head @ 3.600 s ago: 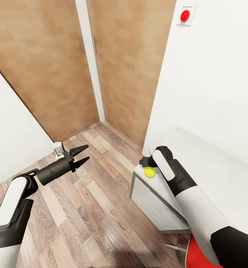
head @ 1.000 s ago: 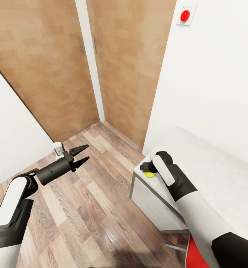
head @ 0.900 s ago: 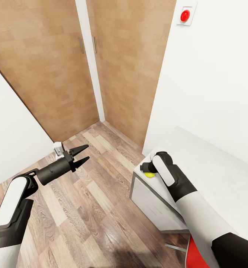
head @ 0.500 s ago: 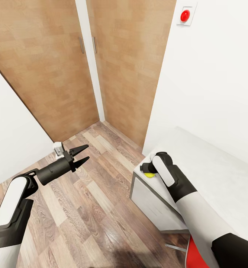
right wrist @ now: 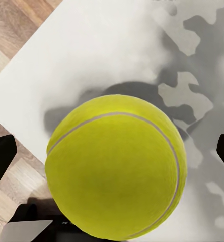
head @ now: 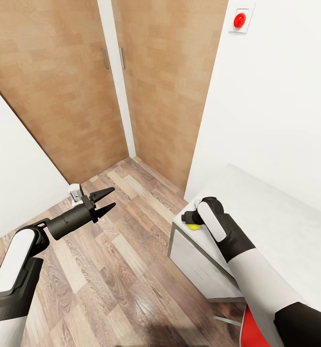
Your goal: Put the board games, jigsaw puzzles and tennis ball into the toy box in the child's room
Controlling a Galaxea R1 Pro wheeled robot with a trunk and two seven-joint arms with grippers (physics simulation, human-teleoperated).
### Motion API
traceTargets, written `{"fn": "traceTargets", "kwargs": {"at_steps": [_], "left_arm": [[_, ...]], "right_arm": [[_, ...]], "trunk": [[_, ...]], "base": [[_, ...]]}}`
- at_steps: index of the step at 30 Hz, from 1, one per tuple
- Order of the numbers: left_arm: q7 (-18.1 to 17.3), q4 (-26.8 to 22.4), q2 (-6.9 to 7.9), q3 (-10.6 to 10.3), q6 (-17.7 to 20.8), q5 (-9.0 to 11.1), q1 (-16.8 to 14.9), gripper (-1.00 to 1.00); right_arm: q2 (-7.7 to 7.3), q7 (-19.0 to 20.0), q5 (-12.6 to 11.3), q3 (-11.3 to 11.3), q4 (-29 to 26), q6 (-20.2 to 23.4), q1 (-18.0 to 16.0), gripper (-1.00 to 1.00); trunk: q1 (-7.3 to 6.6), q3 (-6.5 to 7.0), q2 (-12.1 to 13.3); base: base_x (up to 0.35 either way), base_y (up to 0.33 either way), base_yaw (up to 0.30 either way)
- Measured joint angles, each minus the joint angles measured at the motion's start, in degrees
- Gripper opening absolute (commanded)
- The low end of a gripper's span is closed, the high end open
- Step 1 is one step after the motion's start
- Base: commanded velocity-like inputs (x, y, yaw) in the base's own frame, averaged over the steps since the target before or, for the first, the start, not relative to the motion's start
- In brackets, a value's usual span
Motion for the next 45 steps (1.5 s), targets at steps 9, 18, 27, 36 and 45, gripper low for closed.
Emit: {"fn": "traceTargets", "kwargs": {"at_steps": [9, 18, 27, 36, 45], "left_arm": [[0.0, 0.0, 0.0, 0.0, 0.0, 0.0, 0.0, 1.0], [0.0, 0.0, 0.0, 0.0, -0.1, 0.0, 0.0, 1.0], [0.0, 0.0, 0.0, 0.0, 0.0, 0.0, 0.0, 1.0], [-0.1, 0.0, 0.0, 0.0, 0.0, 0.1, 0.0, 1.0], [0.0, 0.0, -0.02, 0.0, 0.0, 0.1, 0.0, 1.0]], "right_arm": [[-0.17, 0.0, 0.0, -0.1, 0.0, 0.0, 0.0, 1.0], [-0.27, 0.0, 0.0, -0.2, -0.1, 0.0, 0.0, -1.0], [-0.18, 0.0, 0.1, -0.1, -0.1, 0.0, 0.0, -1.0], [-0.23, 0.2, 0.2, -0.1, -0.1, 0.0, 0.0, -1.0], [-0.28, 0.1, 0.0, -0.1, -0.1, 0.0, 0.0, -1.0]], "trunk": [[0.0, 0.0, 0.0], [0.0, 0.0, 0.0], [0.0, 0.0, 0.0], [0.0, 0.0, 0.0], [0.0, 0.0, 0.0]], "base": [[0.0, 0.0, 0.0], [0.0, 0.0, 0.0], [0.0, 0.0, 0.0], [0.0, 0.0, 0.0], [0.0, 0.0, 0.0]]}}
